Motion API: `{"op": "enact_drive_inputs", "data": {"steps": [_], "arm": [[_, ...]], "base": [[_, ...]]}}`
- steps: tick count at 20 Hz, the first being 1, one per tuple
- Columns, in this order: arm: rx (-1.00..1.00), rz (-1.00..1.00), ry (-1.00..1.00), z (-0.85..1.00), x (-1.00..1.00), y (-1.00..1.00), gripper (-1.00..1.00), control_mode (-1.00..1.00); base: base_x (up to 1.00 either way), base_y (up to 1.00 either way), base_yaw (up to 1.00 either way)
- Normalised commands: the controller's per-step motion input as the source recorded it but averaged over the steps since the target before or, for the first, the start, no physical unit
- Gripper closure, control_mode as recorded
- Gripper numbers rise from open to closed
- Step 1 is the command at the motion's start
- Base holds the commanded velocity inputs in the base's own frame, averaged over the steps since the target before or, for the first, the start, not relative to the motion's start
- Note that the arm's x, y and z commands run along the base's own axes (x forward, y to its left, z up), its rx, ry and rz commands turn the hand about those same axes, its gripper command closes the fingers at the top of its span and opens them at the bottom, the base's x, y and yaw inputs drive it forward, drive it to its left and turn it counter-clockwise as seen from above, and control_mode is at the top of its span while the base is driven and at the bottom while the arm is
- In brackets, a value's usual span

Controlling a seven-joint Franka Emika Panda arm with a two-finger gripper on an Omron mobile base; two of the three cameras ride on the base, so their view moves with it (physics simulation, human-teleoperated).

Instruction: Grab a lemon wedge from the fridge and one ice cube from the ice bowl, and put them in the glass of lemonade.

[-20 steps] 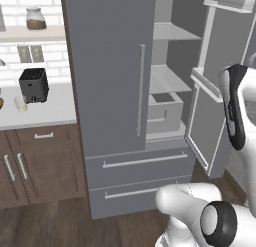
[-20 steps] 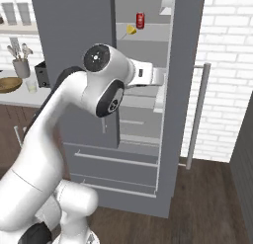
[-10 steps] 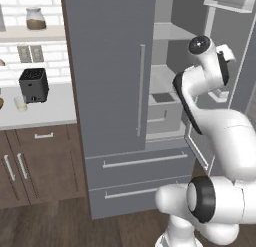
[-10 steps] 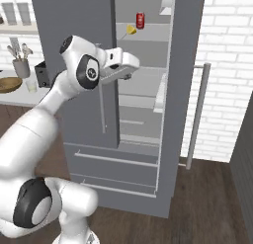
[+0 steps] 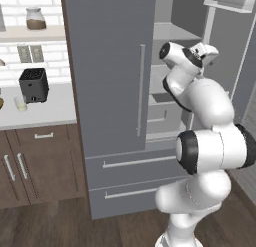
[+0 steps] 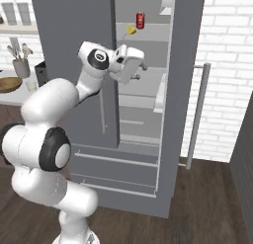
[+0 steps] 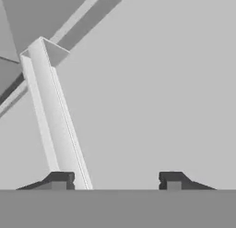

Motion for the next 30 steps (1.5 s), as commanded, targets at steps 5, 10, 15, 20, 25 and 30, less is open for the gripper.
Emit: {"op": "enact_drive_inputs", "data": {"steps": [5,10,15,20,25,30], "arm": [[-0.11,-0.21,0.01,-0.04,0.4,-0.86,-1.0,-1.0],[0.0,-0.16,0.0,0.01,0.03,-0.96,-1.0,-1.0],[0.0,-0.15,0.0,0.0,0.03,-0.85,-1.0,-1.0],[0.02,-0.03,-0.02,0.1,-0.09,-0.19,-1.0,-1.0],[0.1,0.06,-0.13,0.42,-0.66,0.33,-1.0,-1.0],[0.15,0.32,-0.08,0.08,-0.67,0.83,-1.0,-1.0]], "base": [[0.0,0.0,0.0],[0.0,0.0,0.0],[0.0,0.0,0.0],[0.0,0.0,0.0],[0.0,0.0,0.0],[0.0,0.0,0.0]]}}
